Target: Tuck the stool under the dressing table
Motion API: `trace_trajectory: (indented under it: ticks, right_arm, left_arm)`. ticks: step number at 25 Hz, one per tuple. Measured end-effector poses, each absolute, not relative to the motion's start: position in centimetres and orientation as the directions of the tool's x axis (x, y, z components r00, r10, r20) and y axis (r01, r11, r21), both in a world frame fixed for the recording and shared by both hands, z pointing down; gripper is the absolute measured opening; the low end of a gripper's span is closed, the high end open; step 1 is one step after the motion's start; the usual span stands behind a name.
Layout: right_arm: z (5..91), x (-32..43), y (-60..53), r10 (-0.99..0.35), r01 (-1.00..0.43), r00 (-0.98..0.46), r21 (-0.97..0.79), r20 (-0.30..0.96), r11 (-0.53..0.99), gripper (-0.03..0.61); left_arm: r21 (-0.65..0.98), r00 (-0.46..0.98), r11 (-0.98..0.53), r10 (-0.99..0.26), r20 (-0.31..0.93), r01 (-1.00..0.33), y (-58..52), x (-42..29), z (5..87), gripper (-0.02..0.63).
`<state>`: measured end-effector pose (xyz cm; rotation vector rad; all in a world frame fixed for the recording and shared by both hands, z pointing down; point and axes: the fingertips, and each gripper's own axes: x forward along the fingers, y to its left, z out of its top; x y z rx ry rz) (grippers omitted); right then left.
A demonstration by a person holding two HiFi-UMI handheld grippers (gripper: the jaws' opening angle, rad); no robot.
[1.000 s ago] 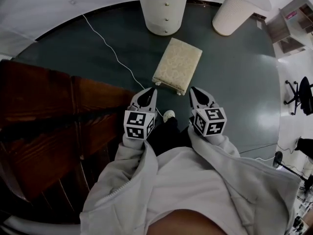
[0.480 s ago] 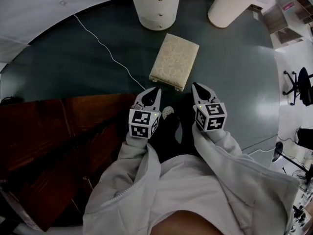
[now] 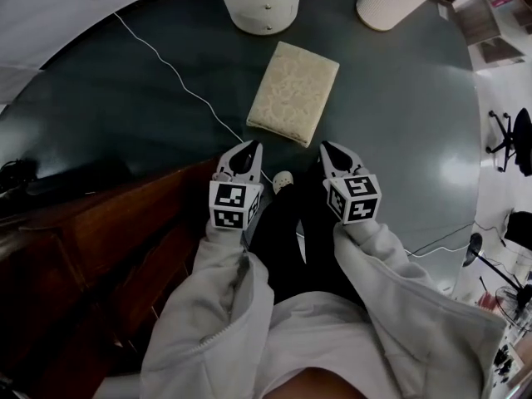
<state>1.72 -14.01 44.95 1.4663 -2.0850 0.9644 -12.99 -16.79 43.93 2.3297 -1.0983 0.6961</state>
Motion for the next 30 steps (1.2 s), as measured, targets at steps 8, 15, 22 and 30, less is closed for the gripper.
trace_trajectory:
  ticks: [8,15,22,30]
  right_arm:
    - [50.5,1.6,-13.6,-0.568,-0.913,-0.407,-0.34,0.715,0.226,0.051]
    - [55.1,1.9,-14.9,-0.52,-0.908,-0.419,-0.353,0.745,0.225,0.115]
    - [61.1,1.8,-14.6,-0.433,-0.914,-0.406,-0.342,0.805,0.219,0.256]
    - [67.9,1.2,-14.4,-0.361,-0.927,-0.375,-0.344,0.854,0.15,0.373]
  left_arm:
    - [0.2,0.539,-0.586,-0.489,0.686,-0.785,-18.7,-11.9,49.7,0.02]
    - [0.226,0.523,-0.582,-0.412,0.746,-0.781,-19.5,-11.6,54.7,0.145]
    - [0.178,0.461,-0.657,-0.287,0.84,-0.733,-19.2,-12.4,61.9,0.217]
    - [0.135,0.39,-0.714,-0.205,0.898,-0.687,-20.4,-13.8,69.6,0.249]
